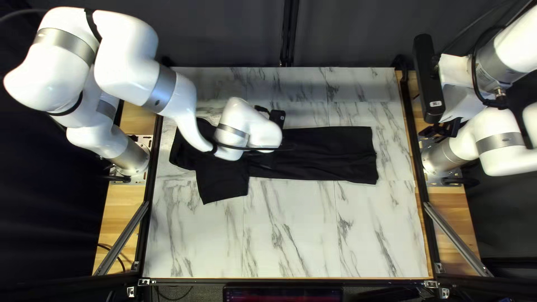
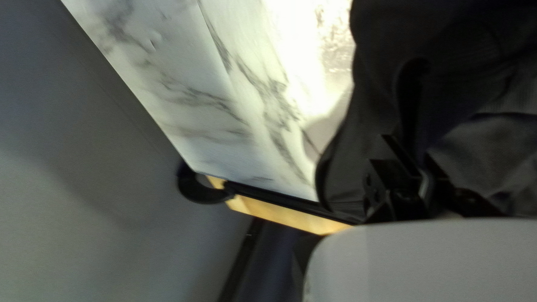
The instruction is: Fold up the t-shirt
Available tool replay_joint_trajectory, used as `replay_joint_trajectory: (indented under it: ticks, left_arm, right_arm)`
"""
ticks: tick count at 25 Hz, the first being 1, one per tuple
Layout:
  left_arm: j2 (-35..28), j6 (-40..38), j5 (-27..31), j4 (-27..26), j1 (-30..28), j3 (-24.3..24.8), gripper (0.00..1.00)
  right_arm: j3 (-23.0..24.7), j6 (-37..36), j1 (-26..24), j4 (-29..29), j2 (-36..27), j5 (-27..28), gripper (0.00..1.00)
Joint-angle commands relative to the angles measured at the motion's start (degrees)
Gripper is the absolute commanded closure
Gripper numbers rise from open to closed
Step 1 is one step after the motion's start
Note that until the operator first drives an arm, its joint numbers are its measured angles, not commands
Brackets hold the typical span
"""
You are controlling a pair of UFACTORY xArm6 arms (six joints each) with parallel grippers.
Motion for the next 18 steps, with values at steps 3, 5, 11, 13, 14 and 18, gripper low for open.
replay_joint_trajectory:
  ticks: [3, 5, 11, 13, 14, 18]
  left_arm:
    - [4.84, 3.77, -0.06, 2.45, 1.75, -3.88, 1.00]
    - [6.70, 3.97, 0.07, 3.03, 2.06, -5.36, 1.00]
    - [8.99, 3.26, -0.95, 2.94, 2.00, -5.22, 0.95]
    - [8.00, 2.49, -1.22, 2.22, 1.52, -3.79, 0.90]
    - [7.61, 2.10, -1.20, 1.86, 1.32, -3.33, 0.85]
    - [6.77, 0.60, -0.99, 0.53, 0.45, -2.47, 0.24]
  right_arm:
    - [0.00, 0.00, 0.00, 0.00, 0.00, 0.00, 0.00]
    - [0.00, 0.00, 0.00, 0.00, 0.00, 0.00, 0.00]
    - [0.00, 0.00, 0.00, 0.00, 0.00, 0.00, 0.00]
    - [0.00, 0.00, 0.00, 0.00, 0.00, 0.00, 0.00]
    - [0.00, 0.00, 0.00, 0.00, 0.00, 0.00, 0.00]
    - [0.00, 0.00, 0.00, 0.00, 0.00, 0.00, 0.00]
